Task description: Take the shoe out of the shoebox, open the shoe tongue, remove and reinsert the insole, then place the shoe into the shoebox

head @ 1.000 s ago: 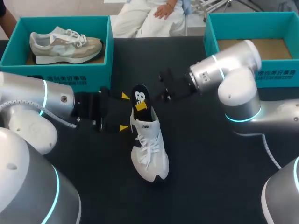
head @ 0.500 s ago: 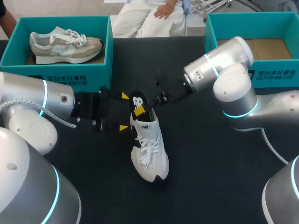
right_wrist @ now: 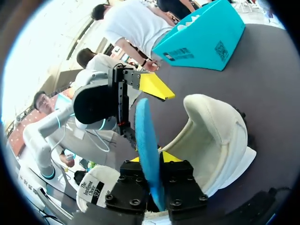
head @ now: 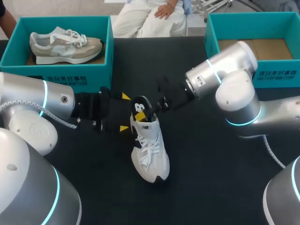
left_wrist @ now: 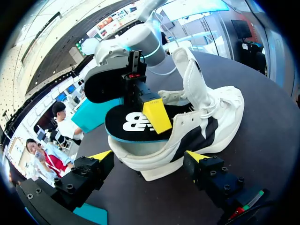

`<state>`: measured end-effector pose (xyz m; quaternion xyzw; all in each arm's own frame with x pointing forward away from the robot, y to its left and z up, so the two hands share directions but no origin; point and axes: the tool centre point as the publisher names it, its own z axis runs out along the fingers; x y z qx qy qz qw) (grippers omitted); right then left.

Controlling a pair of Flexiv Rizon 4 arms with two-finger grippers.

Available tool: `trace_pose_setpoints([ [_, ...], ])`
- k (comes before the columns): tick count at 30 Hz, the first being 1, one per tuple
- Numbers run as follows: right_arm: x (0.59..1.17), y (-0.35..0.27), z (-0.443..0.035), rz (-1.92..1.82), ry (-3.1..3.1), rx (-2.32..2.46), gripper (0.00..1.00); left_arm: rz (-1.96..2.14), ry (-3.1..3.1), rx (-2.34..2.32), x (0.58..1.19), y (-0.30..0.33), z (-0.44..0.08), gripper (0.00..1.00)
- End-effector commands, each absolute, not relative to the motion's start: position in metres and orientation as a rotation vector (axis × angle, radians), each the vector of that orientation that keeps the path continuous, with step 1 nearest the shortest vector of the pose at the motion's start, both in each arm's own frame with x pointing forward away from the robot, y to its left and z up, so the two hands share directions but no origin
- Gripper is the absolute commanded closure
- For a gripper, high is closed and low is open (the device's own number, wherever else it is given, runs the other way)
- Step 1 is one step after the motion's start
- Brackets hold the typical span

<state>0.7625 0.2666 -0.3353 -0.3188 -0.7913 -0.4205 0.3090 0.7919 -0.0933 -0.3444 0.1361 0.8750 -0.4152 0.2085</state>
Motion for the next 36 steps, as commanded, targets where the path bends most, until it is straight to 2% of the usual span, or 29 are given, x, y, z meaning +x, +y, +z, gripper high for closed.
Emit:
trace_pose_setpoints([
  [1,0.768,0.265,-0.324,-1.101,-2.134,-0.853,0.73,-1.150,2.438,0.379,0.791,-0.094,-0.344,0.00],
  [3,0.771,0.263,-0.322,-1.119,-2.144,-0.856,0.71,-1.150,2.438,0.379,0.791,-0.094,-0.344,0.00],
  [6,0.778,0.263,-0.322,-1.120,-2.156,-0.844,0.75,-1.150,2.438,0.379,0.791,-0.094,-0.344,0.00],
  [9,0.785,0.262,-0.324,-1.131,-2.167,-0.835,0.87,-1.150,2.438,0.379,0.791,-0.094,-0.344,0.00],
  [10,0.786,0.262,-0.325,-1.132,-2.166,-0.834,1.00,-1.150,2.438,0.379,0.791,-0.094,-0.344,0.00],
  [22,0.769,0.271,-0.355,-1.080,-2.120,-0.755,1.00,-1.150,2.438,0.379,0.791,-0.094,-0.344,0.00],
  [29,0.768,0.267,-0.350,-1.104,-2.142,-0.786,1.00,-1.150,2.438,0.379,0.791,-0.094,-0.344,0.00],
  [30,0.769,0.267,-0.348,-1.107,-2.150,-0.788,0.83,-1.150,2.438,0.379,0.791,-0.094,-0.344,0.00],
  [31,0.769,0.267,-0.345,-1.114,-2.158,-0.785,0.72,-1.150,2.438,0.379,0.791,-0.094,-0.344,0.00],
  [36,0.773,0.268,-0.332,-1.146,-2.189,-0.773,0.72,-1.150,2.438,0.379,0.791,-0.094,-0.344,0.00],
])
